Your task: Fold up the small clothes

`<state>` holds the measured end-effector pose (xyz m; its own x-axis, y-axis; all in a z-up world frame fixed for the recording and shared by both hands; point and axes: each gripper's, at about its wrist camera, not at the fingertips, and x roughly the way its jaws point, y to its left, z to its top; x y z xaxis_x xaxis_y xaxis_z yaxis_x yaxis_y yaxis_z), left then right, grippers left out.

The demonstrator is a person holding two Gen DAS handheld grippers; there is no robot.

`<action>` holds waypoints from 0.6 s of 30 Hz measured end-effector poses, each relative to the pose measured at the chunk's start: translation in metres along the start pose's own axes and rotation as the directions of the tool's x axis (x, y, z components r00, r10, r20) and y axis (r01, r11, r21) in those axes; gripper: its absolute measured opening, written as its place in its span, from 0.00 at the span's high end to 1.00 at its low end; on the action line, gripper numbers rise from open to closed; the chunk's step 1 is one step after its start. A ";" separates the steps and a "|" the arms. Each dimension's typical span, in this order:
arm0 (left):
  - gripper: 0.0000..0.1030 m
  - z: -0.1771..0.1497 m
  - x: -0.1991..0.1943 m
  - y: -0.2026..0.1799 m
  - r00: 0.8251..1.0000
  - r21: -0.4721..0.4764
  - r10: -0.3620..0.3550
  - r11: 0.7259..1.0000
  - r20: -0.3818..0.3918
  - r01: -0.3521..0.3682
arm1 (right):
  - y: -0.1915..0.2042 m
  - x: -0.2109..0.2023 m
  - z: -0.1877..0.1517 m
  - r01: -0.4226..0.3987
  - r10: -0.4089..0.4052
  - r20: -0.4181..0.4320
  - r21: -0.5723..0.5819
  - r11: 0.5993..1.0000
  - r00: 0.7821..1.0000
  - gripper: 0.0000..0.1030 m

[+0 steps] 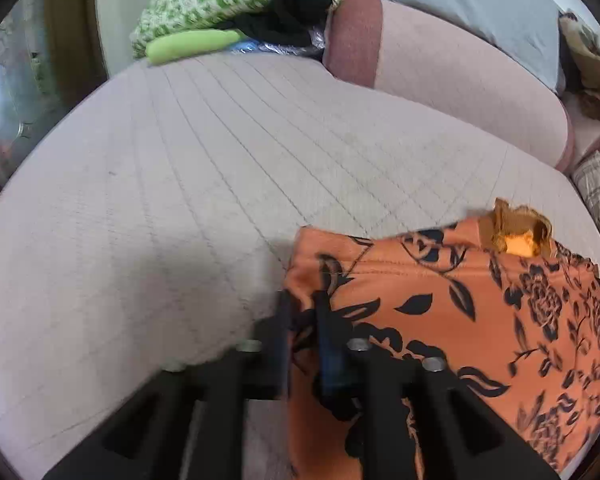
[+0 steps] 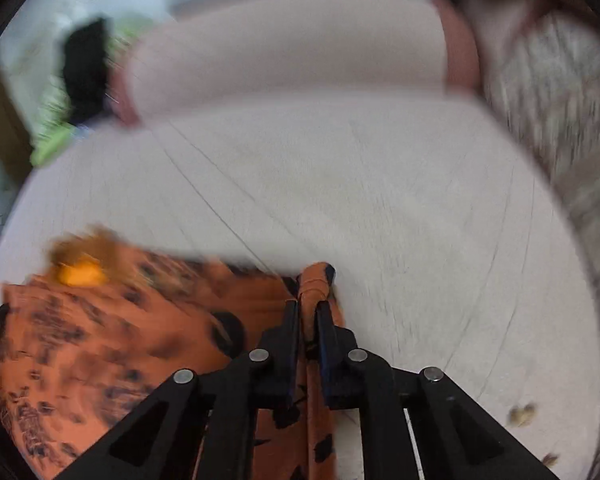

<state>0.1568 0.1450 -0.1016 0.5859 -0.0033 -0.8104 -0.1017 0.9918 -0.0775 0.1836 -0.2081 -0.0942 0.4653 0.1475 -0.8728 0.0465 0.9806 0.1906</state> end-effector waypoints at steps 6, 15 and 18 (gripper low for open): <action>0.51 -0.004 -0.064 0.005 0.993 -0.032 -0.024 0.999 0.112 0.028 | -0.008 -0.080 -0.005 -0.043 0.031 0.172 0.066 0.997 0.985 0.59; 0.38 -0.057 -0.080 -0.042 0.985 0.074 -0.160 0.985 0.070 0.155 | 0.016 -0.046 -0.061 -0.410 0.428 -0.091 0.167 0.896 0.899 0.25; 0.38 -0.072 -0.055 -0.053 0.995 0.132 -0.088 0.987 -0.037 0.092 | -0.026 -0.054 -0.079 -0.376 0.391 0.021 0.328 0.867 0.920 0.59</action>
<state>0.0715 0.0836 -0.0949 0.5621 -0.0951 -0.8216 0.0598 0.9954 -0.0743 0.0874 -0.2317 -0.0876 0.4646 0.5164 -0.7194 0.1559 0.7520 0.6404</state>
